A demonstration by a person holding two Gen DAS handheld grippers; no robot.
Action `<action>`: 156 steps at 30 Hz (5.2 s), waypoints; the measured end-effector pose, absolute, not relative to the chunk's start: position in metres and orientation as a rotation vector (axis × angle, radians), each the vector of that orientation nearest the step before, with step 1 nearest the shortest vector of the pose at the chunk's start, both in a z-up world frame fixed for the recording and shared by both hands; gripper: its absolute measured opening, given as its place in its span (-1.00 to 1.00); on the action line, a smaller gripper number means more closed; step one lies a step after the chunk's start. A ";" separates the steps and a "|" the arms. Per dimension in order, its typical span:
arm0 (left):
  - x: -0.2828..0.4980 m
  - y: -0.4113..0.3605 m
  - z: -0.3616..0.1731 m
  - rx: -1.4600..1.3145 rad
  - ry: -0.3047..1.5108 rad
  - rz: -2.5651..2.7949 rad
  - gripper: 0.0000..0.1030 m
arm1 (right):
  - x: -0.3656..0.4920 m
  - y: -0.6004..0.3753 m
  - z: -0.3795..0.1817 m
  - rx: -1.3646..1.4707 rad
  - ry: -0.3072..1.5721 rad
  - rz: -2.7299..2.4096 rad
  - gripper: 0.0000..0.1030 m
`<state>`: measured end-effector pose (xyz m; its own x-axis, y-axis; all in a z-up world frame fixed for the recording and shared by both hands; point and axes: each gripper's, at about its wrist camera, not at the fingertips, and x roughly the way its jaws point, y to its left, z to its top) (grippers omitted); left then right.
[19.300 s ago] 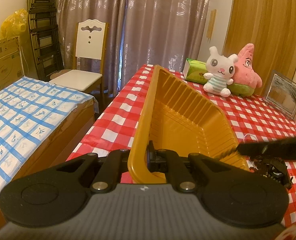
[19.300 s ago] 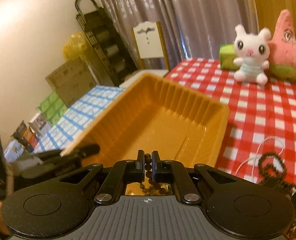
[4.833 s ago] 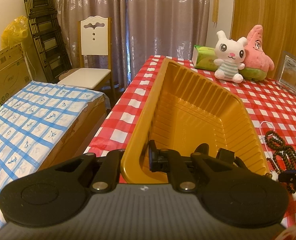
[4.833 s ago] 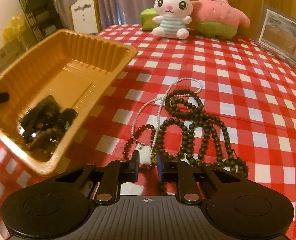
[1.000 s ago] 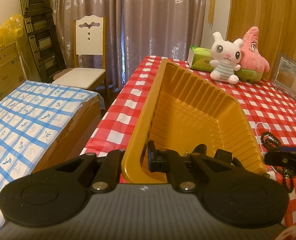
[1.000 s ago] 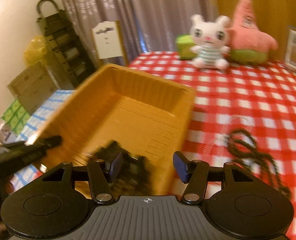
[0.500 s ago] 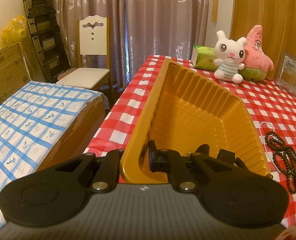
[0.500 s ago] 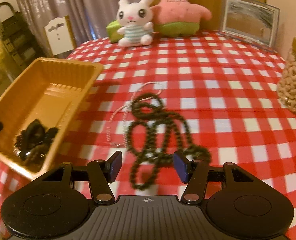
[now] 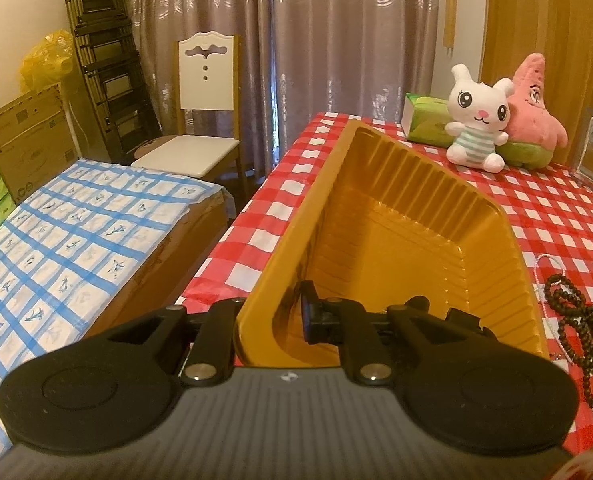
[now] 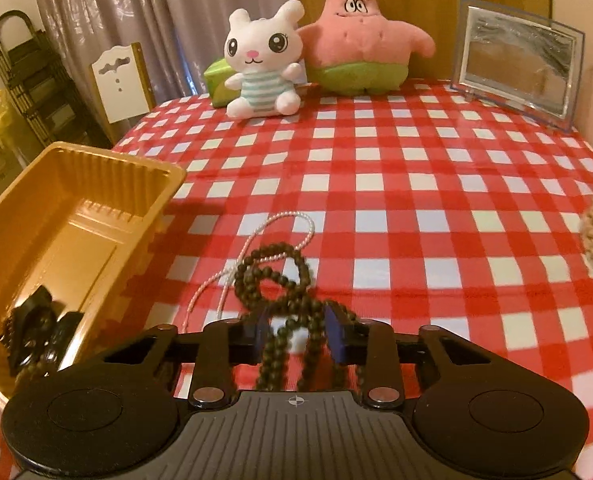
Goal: Organize jewelry
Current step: 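Return the right gripper to the dark bead strand and grasp it, then lift the bead strand with the right gripper toward the orange tray, then lower the bead strand into the orange tray and open the right gripper, then move the right gripper to the white pearl necklace and grasp it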
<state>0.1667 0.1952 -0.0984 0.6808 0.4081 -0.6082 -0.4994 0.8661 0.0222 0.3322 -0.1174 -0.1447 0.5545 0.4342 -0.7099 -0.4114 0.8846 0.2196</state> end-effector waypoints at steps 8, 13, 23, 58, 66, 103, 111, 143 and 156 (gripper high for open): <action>0.169 0.193 -0.098 -0.154 0.653 0.538 -0.73 | 0.356 -0.115 -0.157 0.057 0.856 0.515 -0.43; 0.169 0.192 -0.097 -0.148 0.654 0.543 -0.72 | 0.369 -0.112 -0.165 0.075 0.886 0.538 -0.54; 0.169 0.192 -0.097 -0.148 0.654 0.542 -0.72 | 0.351 -0.125 -0.147 0.098 0.817 0.548 -0.87; 0.164 0.205 -0.099 -0.136 0.651 0.436 -0.78 | 0.245 -0.001 -0.059 0.232 0.751 0.851 -0.87; 0.164 0.208 -0.099 -0.143 0.651 0.417 -0.79 | 0.250 0.040 -0.069 0.224 0.742 0.880 -0.87; 0.168 0.208 -0.097 -0.141 0.651 0.406 -0.80 | 0.249 0.040 -0.100 0.024 0.775 0.749 0.19; 0.166 0.210 -0.096 -0.144 0.652 0.411 -0.80 | 0.249 -0.024 -0.099 0.071 0.800 0.662 0.21; 0.163 0.204 -0.100 -0.140 0.652 0.457 -0.78 | 0.255 -0.110 -0.130 -0.009 0.873 0.621 0.09; 0.164 0.204 -0.101 -0.140 0.653 0.459 -0.77 | 0.268 -0.087 -0.148 -0.065 0.879 0.679 -0.67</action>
